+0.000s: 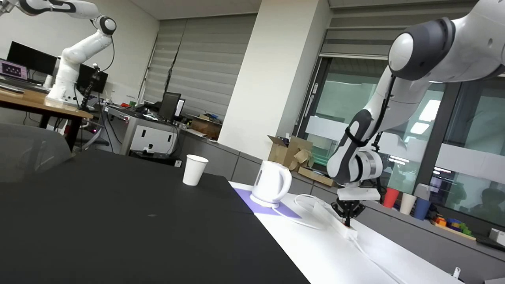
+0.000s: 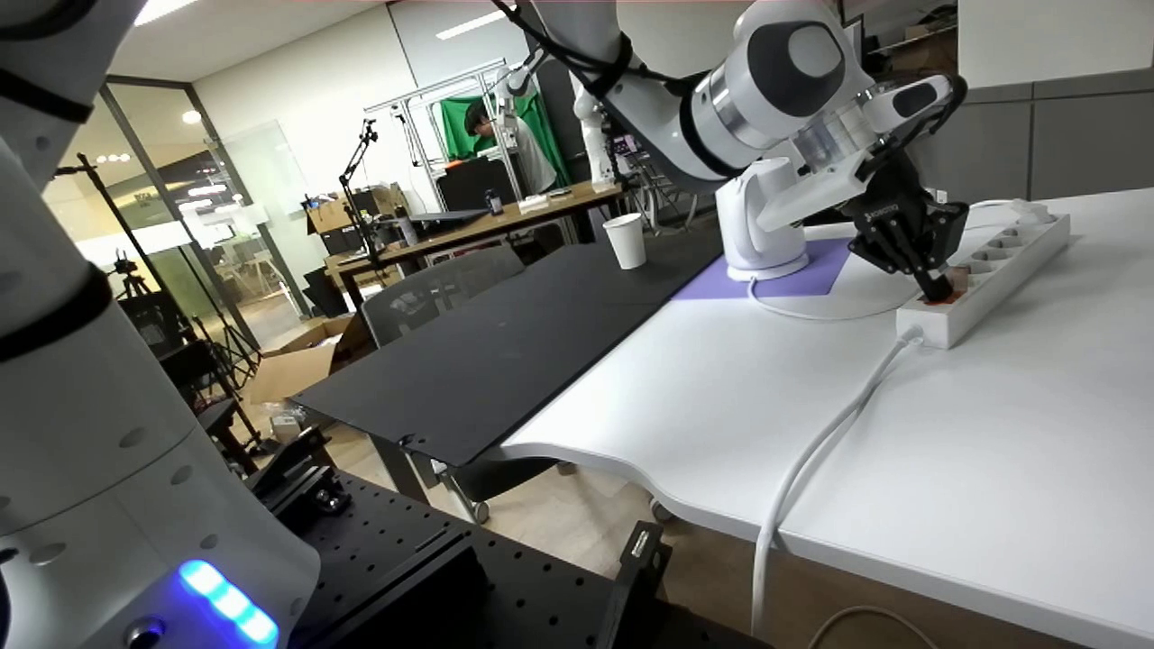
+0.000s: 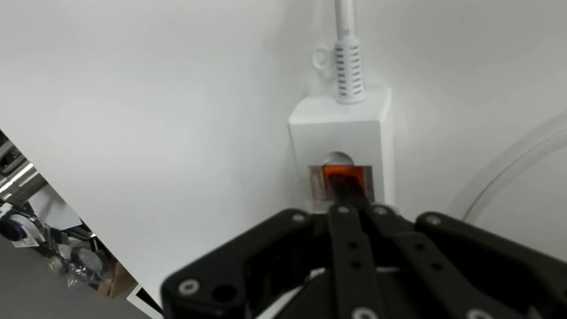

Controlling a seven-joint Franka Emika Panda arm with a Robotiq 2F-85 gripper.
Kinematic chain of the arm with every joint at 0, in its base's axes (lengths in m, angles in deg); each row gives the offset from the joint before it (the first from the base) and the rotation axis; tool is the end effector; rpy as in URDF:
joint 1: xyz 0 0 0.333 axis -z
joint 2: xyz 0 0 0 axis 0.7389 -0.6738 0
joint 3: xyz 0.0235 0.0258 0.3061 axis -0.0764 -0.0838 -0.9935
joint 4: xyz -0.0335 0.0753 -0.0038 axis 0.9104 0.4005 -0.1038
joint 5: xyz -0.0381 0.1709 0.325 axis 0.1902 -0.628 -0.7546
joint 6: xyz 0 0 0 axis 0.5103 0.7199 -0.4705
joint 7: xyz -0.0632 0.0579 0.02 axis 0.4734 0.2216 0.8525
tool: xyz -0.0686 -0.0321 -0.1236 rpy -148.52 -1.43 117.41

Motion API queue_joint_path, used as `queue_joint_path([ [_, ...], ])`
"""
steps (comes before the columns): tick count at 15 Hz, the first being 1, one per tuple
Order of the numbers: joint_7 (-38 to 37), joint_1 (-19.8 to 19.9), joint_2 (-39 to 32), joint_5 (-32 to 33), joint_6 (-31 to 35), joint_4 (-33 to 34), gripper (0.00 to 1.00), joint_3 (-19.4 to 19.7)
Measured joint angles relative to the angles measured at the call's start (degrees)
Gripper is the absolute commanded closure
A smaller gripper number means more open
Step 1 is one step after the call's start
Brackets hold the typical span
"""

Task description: Turn on the switch on the adapter

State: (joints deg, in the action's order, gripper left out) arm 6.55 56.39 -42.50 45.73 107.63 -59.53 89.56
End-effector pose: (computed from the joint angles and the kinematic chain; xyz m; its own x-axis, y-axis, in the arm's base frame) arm 0.5824 -0.3357 0.1227 0.8492 -0.4817 0.2166 -0.5281 -0.7803 0.3351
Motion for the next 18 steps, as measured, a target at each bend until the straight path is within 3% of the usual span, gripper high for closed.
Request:
queue_joint_path([
  [6,-0.4,0.1,-1.7,-0.6,-6.1,4.0,1.00,0.5],
  [9,0.2,2.0,-2.7,-2.7,-10.5,7.3,1.00,-0.6],
  [18,13.2,18.8,-4.7,-17.1,-23.7,18.9,1.00,-12.4],
])
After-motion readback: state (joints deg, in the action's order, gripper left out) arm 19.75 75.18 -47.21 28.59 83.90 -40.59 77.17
